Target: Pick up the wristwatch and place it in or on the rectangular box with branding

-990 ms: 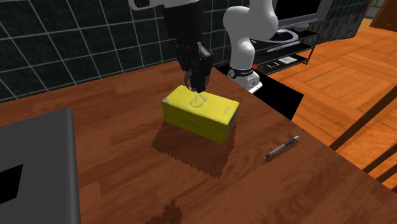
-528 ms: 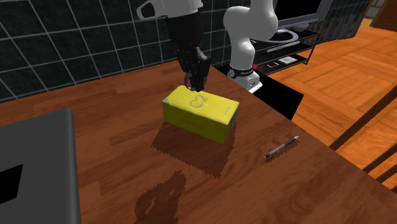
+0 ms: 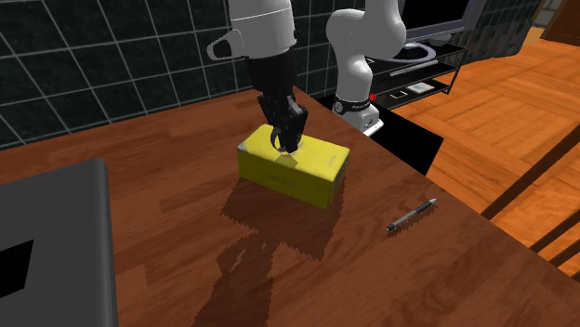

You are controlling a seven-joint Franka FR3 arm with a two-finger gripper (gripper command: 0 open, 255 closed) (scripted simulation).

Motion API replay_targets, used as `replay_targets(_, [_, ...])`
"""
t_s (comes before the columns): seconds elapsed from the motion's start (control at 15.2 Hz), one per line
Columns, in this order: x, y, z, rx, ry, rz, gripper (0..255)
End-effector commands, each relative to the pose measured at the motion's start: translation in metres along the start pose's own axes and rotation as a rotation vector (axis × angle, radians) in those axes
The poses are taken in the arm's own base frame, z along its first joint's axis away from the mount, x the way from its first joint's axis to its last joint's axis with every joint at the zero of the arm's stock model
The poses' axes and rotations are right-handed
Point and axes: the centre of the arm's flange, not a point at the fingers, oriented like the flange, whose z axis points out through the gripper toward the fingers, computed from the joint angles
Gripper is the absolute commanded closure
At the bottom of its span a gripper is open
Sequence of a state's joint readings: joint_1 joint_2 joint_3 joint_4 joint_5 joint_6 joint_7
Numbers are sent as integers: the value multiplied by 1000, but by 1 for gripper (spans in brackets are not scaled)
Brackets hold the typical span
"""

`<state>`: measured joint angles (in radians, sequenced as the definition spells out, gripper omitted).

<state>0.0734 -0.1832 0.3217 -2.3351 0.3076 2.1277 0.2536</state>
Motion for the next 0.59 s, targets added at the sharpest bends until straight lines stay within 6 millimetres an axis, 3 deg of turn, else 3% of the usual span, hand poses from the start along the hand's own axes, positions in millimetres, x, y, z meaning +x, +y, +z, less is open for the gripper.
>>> replay_targets(0.0, [1, 1, 3, 0, 1, 0, 255])
replay_targets(0.4, [1, 1, 3, 0, 0, 0, 255])
replay_targets(0.46, [1, 1, 3, 0, 0, 0, 0])
replay_targets(0.53, [1, 1, 3, 0, 0, 0, 0])
